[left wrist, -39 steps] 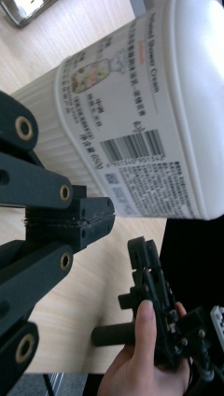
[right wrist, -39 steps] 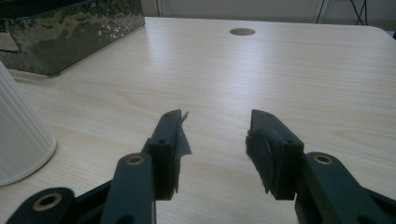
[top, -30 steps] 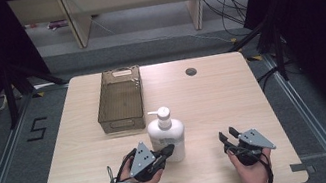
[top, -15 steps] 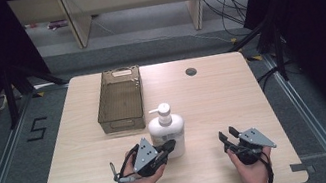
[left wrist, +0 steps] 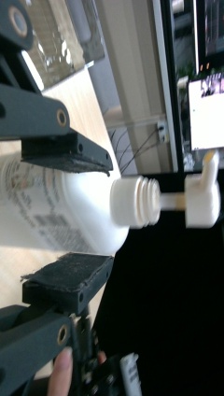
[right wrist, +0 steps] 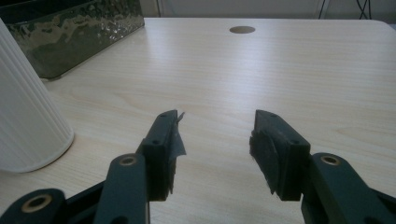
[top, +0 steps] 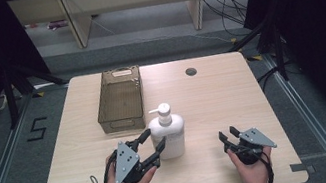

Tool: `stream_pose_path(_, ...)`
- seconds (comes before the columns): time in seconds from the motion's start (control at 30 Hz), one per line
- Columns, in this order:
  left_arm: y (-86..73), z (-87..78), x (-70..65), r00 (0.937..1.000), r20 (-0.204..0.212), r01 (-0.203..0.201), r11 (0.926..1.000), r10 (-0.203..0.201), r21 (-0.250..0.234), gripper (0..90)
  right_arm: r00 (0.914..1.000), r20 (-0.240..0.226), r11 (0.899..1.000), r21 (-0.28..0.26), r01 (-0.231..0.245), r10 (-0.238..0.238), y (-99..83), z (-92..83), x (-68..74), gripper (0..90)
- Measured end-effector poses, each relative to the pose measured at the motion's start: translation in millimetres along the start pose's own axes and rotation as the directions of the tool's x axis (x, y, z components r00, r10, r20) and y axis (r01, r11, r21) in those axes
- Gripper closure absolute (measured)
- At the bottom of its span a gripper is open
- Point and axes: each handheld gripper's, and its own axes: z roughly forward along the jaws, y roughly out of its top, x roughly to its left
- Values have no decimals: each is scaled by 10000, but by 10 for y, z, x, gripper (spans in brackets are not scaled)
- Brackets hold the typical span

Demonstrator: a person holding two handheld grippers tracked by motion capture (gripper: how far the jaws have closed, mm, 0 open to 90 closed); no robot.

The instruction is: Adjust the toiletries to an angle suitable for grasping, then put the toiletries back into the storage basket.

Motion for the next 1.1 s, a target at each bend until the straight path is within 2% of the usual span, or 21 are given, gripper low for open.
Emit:
stream_pose_path(0.03,17,5,1,9999,-133,-39,10000,39,15,449,9999,-38,9998,-100,-142,142,-2,17,3,514)
stream_pose_path(0.07,28,11,-7,9998,-186,-16,10000,16,-32,439,10000,10,10000,-39,-81,81,6,33,-12,512)
stream_pose_path(0.17,62,40,-50,9995,-304,-56,9999,53,-94,432,9985,21,9981,258,-551,551,13,34,14,511)
stream_pose_path(0.2,69,51,-66,9995,-323,-47,9999,44,-94,433,9994,-47,9994,50,-354,354,6,55,10,510)
stream_pose_path(0.23,80,81,-92,9995,-309,-63,9999,59,-139,434,9999,69,9999,98,101,-102,14,54,-15,510)
stream_pose_path(0.27,80,81,-92,9995,-309,-63,9999,59,-139,435,9999,69,9999,98,101,-102,14,54,-15,510)
stream_pose_path(0.3,93,137,-131,9994,-328,-79,9999,77,-62,435,9999,-87,9994,320,-120,123,20,47,2,511)
stream_pose_path(0.33,97,160,-142,9994,-349,-66,10000,66,-6,433,9999,-132,9997,255,56,-52,17,69,-9,510)
stream_pose_path(0.4,116,223,-162,9986,-532,14,10000,-8,94,434,10000,13,9996,282,66,-67,21,69,-6,510)
stream_pose_path(0.43,116,223,-162,9986,-532,14,10000,-8,94,433,9998,-173,9995,303,42,-37,25,57,-11,510)
stream_pose_path(0.47,141,285,-179,9971,-757,22,9999,-11,144,429,9996,-257,9994,331,-79,88,27,64,-4,509)
stream_pose_path(0.5,152,320,-193,9964,-852,-3,9999,17,168,428,9998,-180,9996,252,97,-92,27,70,-18,507)
stream_pose_path(0.63,162,382,-213,9948,-1018,98,9997,-76,213,427,9995,-320,9994,336,-74,85,31,77,-26,504)
stream_pose_path(0.73,177,434,-223,9925,-1223,20,9991,33,432,426,9999,-116,9991,422,-38,43,31,77,-27,502)
stream_pose_path(0.77,185,443,-222,9916,-1293,39,9990,18,437,426,9994,-214,9992,304,-277,284,26,82,-5,502)
stream_pose_path(0.8,201,455,-216,9902,-1389,167,9989,-104,440,426,9993,-189,9987,403,-313,321,26,81,7,502)
stream_pose_path(0.83,225,467,-208,9896,-1418,280,9988,-221,398,426,10000,-35,9993,381,37,-36,28,95,-8,502)
stream_pose_path(0.87,251,474,-208,9885,-1496,295,9990,-241,338,427,9997,-245,9991,428,-46,57,32,80,-3,502)
stream_pose_path(0.93,302,496,-221,9858,-1673,228,9992,-169,331,429,9999,-123,9989,450,107,-102,32,92,-12,501)
stream_pose_path(0.97,326,512,-229,9854,-1689,254,9992,-197,318,430,9994,-309,9988,469,-168,183,37,95,-11,500)
stream_pose_path(1.1,402,563,-277,9838,-1778,261,9993,-212,253,436,10000,-52,9994,348,49,-47,37,119,-17,498)
